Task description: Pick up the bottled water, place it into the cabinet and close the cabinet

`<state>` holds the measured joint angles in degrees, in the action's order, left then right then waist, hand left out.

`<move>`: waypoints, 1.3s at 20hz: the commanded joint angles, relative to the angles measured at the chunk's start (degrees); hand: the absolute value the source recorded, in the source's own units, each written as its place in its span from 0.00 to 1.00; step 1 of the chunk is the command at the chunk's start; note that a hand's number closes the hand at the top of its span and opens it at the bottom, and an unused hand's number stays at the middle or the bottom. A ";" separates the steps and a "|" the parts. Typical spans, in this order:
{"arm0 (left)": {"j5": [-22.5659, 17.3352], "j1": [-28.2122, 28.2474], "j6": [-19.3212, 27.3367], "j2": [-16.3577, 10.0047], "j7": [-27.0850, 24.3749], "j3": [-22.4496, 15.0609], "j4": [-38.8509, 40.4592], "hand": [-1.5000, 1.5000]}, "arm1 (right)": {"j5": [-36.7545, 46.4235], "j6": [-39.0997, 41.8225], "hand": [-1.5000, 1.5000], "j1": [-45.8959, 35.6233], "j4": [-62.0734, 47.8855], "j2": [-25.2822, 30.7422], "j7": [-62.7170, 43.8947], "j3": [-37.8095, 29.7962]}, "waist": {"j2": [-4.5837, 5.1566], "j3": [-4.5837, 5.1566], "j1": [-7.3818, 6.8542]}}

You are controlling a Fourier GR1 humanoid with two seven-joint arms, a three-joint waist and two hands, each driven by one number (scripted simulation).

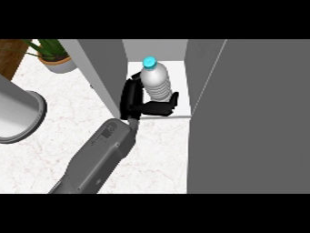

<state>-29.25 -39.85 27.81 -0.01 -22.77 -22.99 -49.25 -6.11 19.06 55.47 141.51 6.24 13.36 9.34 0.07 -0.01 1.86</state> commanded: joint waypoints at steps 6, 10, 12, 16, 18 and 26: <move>-5.09 -13.01 3.60 0.01 -0.04 1.87 16.52 1.00 | -5.74 0.44 0.00 -1.35 2.57 -0.37 -1.94 -2.41 | 0.51 0.03 0.98; -0.85 -16.98 5.51 0.00 -1.42 0.40 24.85 1.00 | -5.61 2.63 0.00 -0.88 2.00 0.59 -0.20 -3.30 | 0.82 0.00 2.02; 0.61 -17.49 6.30 0.00 -2.72 0.47 28.27 1.00 | -8.15 2.82 0.00 -2.76 0.54 1.10 -0.63 -5.50 | 1.06 -0.01 1.60; 0.03 -20.63 7.91 -1.60 -1.77 3.42 34.31 1.00 | -6.22 3.34 0.00 -0.70 1.50 0.07 0.76 -4.36 | 0.99 0.04 2.14; -2.34 -20.31 7.86 -0.97 -3.41 6.55 35.64 1.00 | -6.64 3.47 0.00 -1.81 2.24 0.14 -0.59 -3.16 | 1.59 0.12 2.39; -0.09 -24.43 10.13 -2.56 -6.59 7.00 42.05 0.00 | -5.24 5.14 0.00 -1.49 -1.19 0.16 2.17 -4.04 | 1.79 0.07 3.62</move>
<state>-30.92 -61.98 36.50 -1.85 -28.66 -15.55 -10.55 -9.09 23.81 53.74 139.57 6.59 16.04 4.90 1.70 0.08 4.98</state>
